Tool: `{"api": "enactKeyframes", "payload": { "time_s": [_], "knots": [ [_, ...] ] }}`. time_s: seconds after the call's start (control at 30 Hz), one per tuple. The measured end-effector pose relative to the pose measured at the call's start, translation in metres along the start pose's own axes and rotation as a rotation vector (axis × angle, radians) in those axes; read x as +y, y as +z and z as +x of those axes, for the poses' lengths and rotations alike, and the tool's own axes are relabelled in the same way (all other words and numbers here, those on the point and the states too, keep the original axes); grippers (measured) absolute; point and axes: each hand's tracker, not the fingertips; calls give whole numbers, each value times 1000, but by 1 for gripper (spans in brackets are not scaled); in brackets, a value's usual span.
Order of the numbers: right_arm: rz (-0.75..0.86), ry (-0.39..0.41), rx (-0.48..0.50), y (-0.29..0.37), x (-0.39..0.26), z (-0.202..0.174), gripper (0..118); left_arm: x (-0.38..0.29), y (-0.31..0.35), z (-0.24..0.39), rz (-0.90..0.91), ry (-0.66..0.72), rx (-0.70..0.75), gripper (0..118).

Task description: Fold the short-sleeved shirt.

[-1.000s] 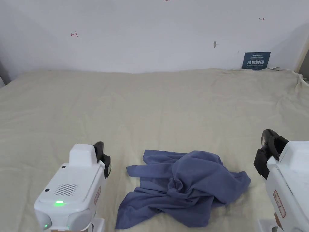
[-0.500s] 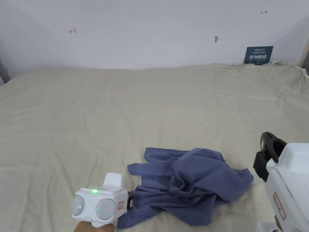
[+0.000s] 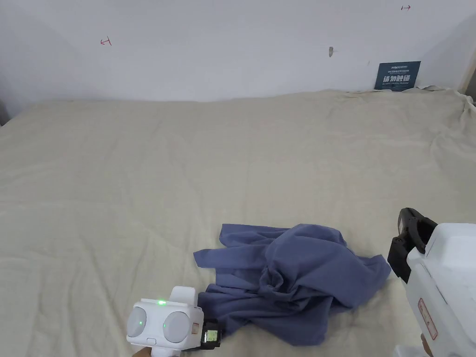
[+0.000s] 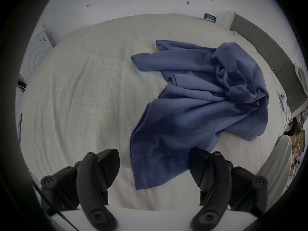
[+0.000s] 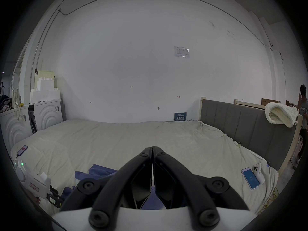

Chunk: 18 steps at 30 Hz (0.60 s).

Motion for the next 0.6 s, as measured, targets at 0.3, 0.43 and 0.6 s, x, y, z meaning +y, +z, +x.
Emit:
{"api": "enactKeyframes", "payload": {
  "time_s": [0.3,0.43,0.6],
  "knots": [
    [-16,-6,-12,-4,-5,9,0,3,10,4,12,-27,-27,5],
    [-69,-16,-26,-16,-8,16,0,5,29,1,67,-6,-49,1],
    [-273,17,-36,-60,-23,29,0,13,57,-12,167,68,-106,1]
  ]
}}
